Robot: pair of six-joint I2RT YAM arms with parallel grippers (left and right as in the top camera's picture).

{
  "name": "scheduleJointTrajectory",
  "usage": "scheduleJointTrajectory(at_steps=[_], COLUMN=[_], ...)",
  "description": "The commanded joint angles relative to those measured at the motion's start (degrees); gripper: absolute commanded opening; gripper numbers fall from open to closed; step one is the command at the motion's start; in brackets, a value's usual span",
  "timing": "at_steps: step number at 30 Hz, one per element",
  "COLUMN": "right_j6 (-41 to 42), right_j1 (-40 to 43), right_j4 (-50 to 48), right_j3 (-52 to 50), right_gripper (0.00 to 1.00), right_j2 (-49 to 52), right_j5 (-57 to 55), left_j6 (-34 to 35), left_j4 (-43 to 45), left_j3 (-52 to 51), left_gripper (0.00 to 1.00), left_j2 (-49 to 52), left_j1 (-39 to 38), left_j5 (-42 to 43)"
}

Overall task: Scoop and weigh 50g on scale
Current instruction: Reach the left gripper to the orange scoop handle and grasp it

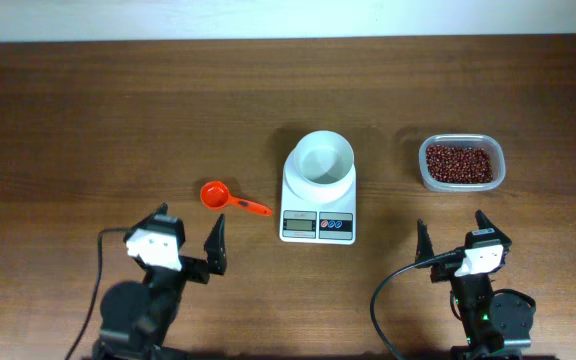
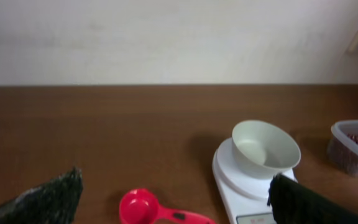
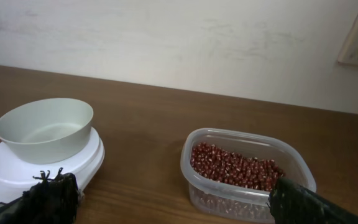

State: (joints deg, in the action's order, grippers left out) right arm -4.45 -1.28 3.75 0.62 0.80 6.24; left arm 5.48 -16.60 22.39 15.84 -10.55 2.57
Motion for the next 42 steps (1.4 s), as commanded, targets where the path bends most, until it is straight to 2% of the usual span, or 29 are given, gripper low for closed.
scheduleJointTrajectory(at_steps=[1, 4, 5, 12, 18, 21, 23, 25, 26, 27, 30, 32, 35, 37, 39, 41, 42], right_j6=[0.42, 0.42, 0.42, 0.42, 0.42, 0.42, 0.42, 0.42, 0.42, 0.42, 0.42, 0.42, 0.42, 0.42, 0.42, 0.42, 0.42], right_j1=[-0.59, -0.59, -0.59, -0.59, -0.59, -0.59, -0.59, -0.59, -0.59, -0.59, -0.59, -0.59, -0.59, -0.59, -0.59, -0.59, -0.59], right_j4=[0.37, 0.37, 0.37, 0.37, 0.37, 0.37, 0.37, 0.37, 0.37, 0.37, 0.37, 0.37, 0.37, 0.37, 0.37, 0.37, 0.37], right_j3=[-0.31, -0.31, -0.31, -0.31, -0.31, -0.31, -0.31, -0.31, -0.31, -0.31, -0.31, -0.31, -0.31, -0.31, -0.31, -0.31, -0.31], right_gripper=[0.99, 0.99, 0.99, 0.99, 0.99, 0.99, 0.99, 0.99, 0.99, 0.99, 0.99, 0.99, 0.99, 0.99, 0.99, 0.99, 0.99], right_j2=[-0.55, -0.55, -0.55, -0.55, -0.55, -0.55, -0.55, -0.55, -0.55, -0.55, -0.55, -0.55, -0.55, -0.55, -0.55, -0.55, -0.55], right_j5=[-0.31, -0.31, -0.31, -0.31, -0.31, -0.31, -0.31, -0.31, -0.31, -0.31, -0.31, -0.31, -0.31, -0.31, -0.31, -0.31, -0.31], left_j6=[0.26, 0.26, 0.28, 0.28, 0.39, 6.01, 15.80, 24.98, 27.50, 28.96, 29.49, 29.49, 30.67, 34.99, 41.94, 47.60, 49.22], left_j4=[-4.61, -8.44, -8.46, -9.22, -9.01, -9.01, -9.14, -9.42, -9.42, -9.40, -8.31, -8.09, -6.05, -5.35, -6.21, -7.15, -7.10], left_j3=[11.96, 20.94, 22.91, 23.37, 23.37, 23.37, 23.37, 23.37, 23.37, 23.37, 23.37, 23.26, 23.26, 23.26, 23.26, 23.26, 23.26], left_gripper=[0.99, 0.99, 0.99, 0.99, 0.99, 0.99, 0.99, 0.99, 0.98, 0.95, 0.99, 0.80, 0.69, 0.59, 0.61, 0.69, 0.67], left_j2=[11.65, 24.02, 28.13, 46.36, 57.40, 59.06, 59.06, 59.06, 59.08, 59.10, 59.12, 59.47, 61.35, 63.58, 66.47, 68.85, 69.83], left_j1=[-0.28, -0.28, -0.28, -0.28, -0.28, -0.28, -0.28, -0.28, -0.28, -0.28, -0.28, -0.28, -0.28, -0.26, -0.28, -0.28, -0.28], left_j5=[0.44, 2.29, 6.45, 14.49, 14.40, 10.86, 2.40, -2.49, -3.61, -4.57, -5.40, -5.62, -5.62, -5.66, -8.00, -9.92, -10.32])
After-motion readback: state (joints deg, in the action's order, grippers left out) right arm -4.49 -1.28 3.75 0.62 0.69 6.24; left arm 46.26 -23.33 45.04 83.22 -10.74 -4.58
